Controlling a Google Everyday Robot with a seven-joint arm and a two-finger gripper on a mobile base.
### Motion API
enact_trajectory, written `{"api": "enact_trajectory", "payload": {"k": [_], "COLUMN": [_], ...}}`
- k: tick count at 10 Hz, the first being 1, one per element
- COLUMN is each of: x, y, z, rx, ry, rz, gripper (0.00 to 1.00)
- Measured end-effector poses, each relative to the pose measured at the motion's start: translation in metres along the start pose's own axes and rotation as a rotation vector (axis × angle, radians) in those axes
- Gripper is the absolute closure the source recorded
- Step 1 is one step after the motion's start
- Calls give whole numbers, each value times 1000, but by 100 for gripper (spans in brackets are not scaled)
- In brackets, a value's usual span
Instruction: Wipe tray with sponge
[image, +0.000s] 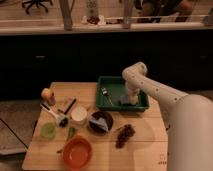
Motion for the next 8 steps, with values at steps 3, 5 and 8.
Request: {"api": "enact_trajectory", "payload": {"k": [3, 5, 8], "x": [13, 25, 28], "y": [-4, -14, -46], "z": [11, 15, 19], "rx": [-21, -23, -12], "ry": [24, 45, 59], "rz": [31, 60, 63], "gripper": [100, 100, 100]}}
